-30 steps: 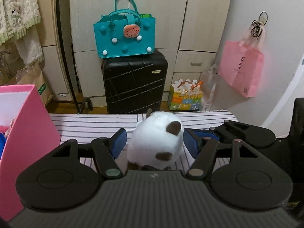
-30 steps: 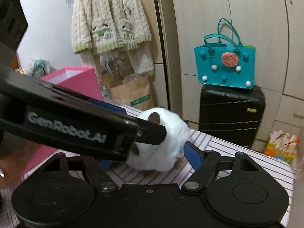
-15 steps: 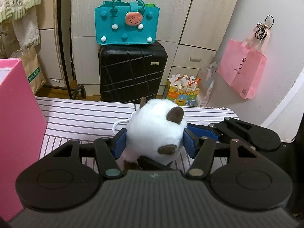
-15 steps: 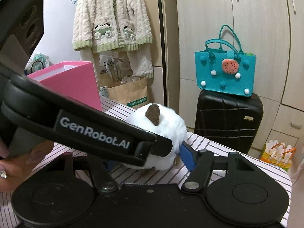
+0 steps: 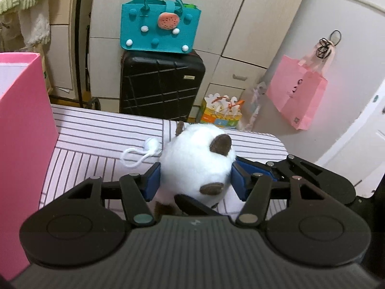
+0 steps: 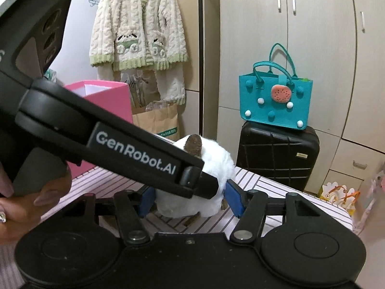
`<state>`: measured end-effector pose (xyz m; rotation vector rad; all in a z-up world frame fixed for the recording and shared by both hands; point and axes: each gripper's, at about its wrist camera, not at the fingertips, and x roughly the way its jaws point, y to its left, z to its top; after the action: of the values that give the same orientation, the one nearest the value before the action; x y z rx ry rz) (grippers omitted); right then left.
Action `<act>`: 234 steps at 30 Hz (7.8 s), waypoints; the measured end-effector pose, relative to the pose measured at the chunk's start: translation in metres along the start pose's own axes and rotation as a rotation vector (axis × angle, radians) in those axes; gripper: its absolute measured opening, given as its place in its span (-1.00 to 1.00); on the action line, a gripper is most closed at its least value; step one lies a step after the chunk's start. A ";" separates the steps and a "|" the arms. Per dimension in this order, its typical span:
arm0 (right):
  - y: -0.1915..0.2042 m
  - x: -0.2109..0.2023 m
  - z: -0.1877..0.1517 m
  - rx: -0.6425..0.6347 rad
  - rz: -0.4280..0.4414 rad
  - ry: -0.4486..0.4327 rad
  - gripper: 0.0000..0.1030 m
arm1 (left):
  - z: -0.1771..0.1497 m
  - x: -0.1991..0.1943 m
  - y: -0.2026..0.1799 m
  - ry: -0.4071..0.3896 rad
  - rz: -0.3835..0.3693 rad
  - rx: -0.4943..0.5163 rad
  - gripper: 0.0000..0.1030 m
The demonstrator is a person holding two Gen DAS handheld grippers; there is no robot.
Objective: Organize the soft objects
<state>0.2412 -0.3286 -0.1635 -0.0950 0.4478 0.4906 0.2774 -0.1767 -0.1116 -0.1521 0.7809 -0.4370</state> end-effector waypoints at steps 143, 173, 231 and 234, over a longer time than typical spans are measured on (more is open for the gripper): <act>0.204 -0.206 0.070 0.232 -0.244 0.193 0.93 | -0.071 -0.316 0.097 0.005 0.269 0.173 1.00; 0.227 -0.237 0.043 0.267 -0.366 0.104 0.92 | -0.100 -0.316 0.048 -0.032 0.321 0.204 1.00; 0.244 -0.253 0.015 0.185 -0.514 -0.042 0.92 | -0.141 -0.330 0.048 -0.228 0.300 0.230 1.00; 0.244 -0.253 0.015 0.181 -0.518 -0.040 0.92 | -0.141 -0.329 0.047 -0.225 0.310 0.236 1.00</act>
<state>-0.0677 -0.2211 -0.0347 -0.0238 0.4078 -0.0578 -0.0135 0.0125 -0.0118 0.1375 0.5151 -0.2100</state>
